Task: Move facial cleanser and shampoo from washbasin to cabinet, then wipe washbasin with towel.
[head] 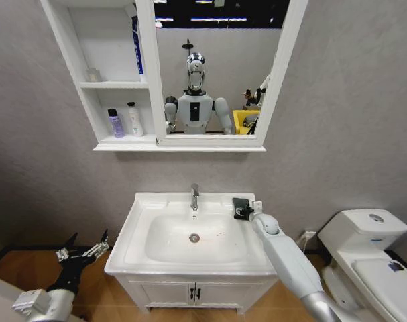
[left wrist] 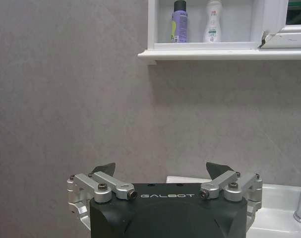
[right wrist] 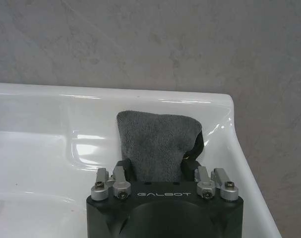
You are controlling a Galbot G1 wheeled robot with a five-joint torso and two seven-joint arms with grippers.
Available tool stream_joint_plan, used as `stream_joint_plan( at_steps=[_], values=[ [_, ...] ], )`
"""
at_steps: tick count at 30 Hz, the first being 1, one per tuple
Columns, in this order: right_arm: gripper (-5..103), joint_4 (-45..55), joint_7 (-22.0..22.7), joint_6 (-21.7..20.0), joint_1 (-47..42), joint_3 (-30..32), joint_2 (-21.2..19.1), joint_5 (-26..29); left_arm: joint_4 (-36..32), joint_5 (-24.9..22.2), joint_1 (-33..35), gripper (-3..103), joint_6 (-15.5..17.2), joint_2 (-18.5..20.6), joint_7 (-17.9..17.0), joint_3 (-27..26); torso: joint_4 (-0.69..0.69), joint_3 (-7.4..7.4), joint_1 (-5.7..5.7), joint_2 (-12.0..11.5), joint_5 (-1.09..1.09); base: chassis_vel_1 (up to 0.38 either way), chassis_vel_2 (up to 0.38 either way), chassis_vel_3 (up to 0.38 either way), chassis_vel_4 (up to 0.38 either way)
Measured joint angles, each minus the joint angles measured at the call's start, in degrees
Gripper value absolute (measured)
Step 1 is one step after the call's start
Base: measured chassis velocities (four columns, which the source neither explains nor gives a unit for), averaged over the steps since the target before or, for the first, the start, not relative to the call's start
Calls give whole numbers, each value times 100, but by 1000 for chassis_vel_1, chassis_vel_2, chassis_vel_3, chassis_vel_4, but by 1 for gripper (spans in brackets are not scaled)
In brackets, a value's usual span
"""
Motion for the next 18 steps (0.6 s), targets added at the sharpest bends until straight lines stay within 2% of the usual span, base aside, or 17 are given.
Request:
stream_joint_plan(
  at_steps=[1, 3, 5, 6, 9, 10, 12, 14, 15, 18],
  values=[
    [48, -15, -4, 19, 1, -3, -1, -1, 0, 0, 0, 100, 0, 0, 0, 0, 0, 0, 0, 0, 0, 0, 0, 0, 0],
    [48, -19, -6, 31, 1, -4, -5, -2, 0, 0, 0, 100, 0, 0, 0, 0, 0, 0, 0, 0, 0, 0, 0, 0, 0],
    [37, -14, -7, 40, -8, -4, -20, -2, 0, 0, 0, 100, 0, 0, 0, 0, 0, 0, 0, 0, 0, 0, 0, 0, 0],
    [37, -14, -7, 40, -8, -4, -20, -2, 0, 0, 0, 100, 0, 0, 0, 0, 0, 0, 0, 0, 0, 0, 0, 0, 0],
    [21, 25, -6, 40, -34, 3, -43, 8, 0, 0, 0, 100, 0, 0, 0, 0, 0, 0, 0, 0, 0, 0, 0, 0, 0],
    [21, 25, -6, 40, -34, 3, -43, 8, 0, 0, 0, 100, 0, 0, 0, 0, 0, 0, 0, 0, 0, 0, 0, 0, 0],
    [10, 72, 3, 37, -65, 10, -50, 40, 0, 0, 0, 100, 0, 0, 0, 0, -1, 0, 0, 0, 0, 0, 0, 0, 0],
    [10, 121, 27, 24, -86, 11, -51, 72, 0, 0, 0, 100, 0, 0, 0, 0, -1, 0, 0, 0, 0, 0, 0, 0, 0],
    [4, 226, 58, -9, -127, 14, -51, 134, 0, 0, 0, 100, 0, 0, 0, 0, -1, 0, 0, 0, 0, 0, 0, 0, 0],
    [3, 480, 119, -33, -230, 26, -42, 182, 0, 0, 0, 100, 0, 0, 0, 0, 0, 0, 0, 0, 0, 0, 0, 0, 0]
  ],
)
